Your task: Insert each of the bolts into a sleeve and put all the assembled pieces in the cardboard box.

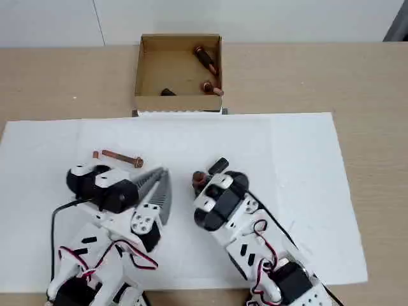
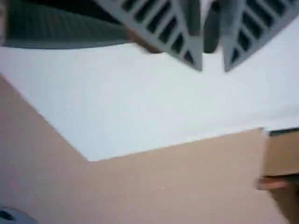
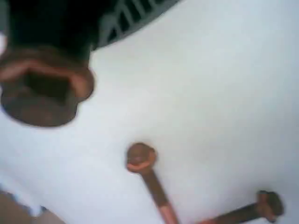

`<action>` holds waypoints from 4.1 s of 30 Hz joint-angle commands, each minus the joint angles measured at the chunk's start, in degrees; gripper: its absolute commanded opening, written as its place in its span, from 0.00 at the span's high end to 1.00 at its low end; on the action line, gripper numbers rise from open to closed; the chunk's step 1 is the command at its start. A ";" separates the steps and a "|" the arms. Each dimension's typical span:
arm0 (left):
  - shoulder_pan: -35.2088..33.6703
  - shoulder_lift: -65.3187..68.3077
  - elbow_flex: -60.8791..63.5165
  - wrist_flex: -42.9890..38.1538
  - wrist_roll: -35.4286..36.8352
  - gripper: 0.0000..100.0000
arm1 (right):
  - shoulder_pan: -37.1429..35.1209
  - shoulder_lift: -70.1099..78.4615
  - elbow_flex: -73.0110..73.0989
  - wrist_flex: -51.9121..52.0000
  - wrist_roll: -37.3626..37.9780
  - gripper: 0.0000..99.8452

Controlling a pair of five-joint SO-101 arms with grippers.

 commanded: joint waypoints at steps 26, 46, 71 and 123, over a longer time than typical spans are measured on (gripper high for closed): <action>-22.77 0.09 24.31 -2.20 -10.55 0.99 | 8.40 17.71 -15.56 0.84 -13.10 1.00; -22.77 0.09 24.40 -2.81 -10.29 0.99 | 17.54 93.14 -73.49 -11.38 -13.89 1.00; -22.77 0.09 24.48 -2.81 -10.20 0.99 | 14.02 148.18 -131.43 -16.84 25.23 1.00; -22.77 0.09 24.48 -2.81 -10.20 0.99 | 12.79 126.29 -131.69 18.77 9.67 1.00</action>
